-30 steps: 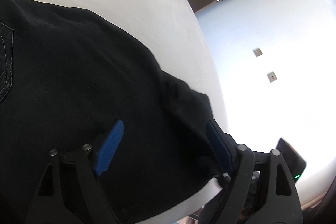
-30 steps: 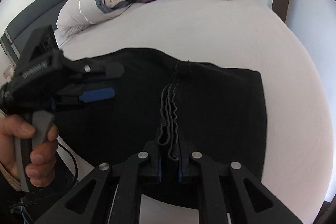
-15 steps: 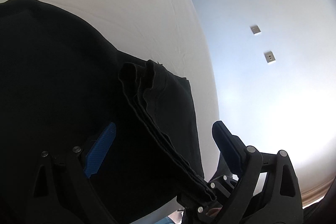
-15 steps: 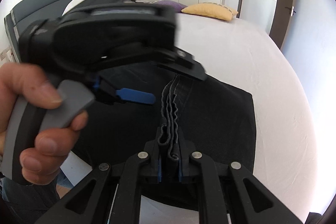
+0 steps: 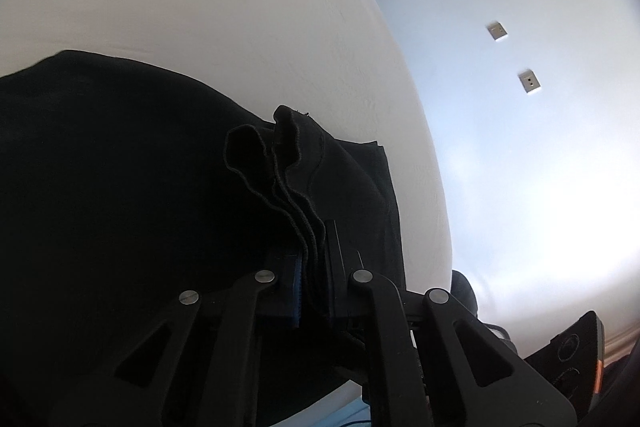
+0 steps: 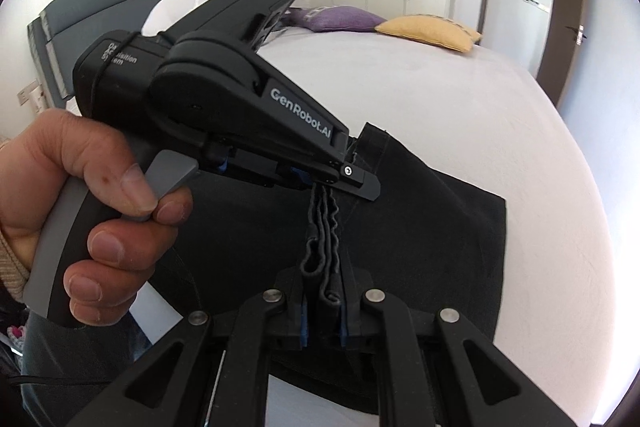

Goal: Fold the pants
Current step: 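Bring the right gripper beside the left gripper and pinch the folded leg edges together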

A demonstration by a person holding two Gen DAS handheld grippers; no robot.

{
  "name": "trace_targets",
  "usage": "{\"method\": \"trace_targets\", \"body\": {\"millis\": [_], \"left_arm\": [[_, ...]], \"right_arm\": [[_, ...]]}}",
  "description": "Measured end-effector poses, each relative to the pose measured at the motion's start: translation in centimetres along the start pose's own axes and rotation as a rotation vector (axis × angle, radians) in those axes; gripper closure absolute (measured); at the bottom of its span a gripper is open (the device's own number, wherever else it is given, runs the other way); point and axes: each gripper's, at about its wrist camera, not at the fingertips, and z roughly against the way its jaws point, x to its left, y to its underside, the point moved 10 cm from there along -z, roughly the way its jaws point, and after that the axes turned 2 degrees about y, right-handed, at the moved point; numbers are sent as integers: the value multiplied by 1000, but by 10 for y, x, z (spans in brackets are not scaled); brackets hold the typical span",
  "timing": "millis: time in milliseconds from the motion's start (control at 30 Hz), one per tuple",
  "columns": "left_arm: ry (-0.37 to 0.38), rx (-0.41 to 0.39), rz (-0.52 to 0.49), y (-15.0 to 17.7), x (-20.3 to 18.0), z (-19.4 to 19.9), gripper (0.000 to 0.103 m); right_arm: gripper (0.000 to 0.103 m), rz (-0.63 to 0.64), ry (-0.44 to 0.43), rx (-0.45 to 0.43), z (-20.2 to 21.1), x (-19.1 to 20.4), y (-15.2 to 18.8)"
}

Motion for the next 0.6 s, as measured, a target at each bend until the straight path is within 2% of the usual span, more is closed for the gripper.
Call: {"method": "trace_targets", "body": {"millis": [267, 367, 600], "left_arm": [[-99, 3, 21, -10, 71, 49, 96], [-132, -9, 44, -21, 92, 55, 96], [-151, -25, 90, -22, 128, 67, 96]], "right_arm": [[91, 81, -101, 49, -49, 68, -21], [91, 122, -128, 61, -66, 89, -27], [91, 173, -158, 109, -96, 113, -25]]}}
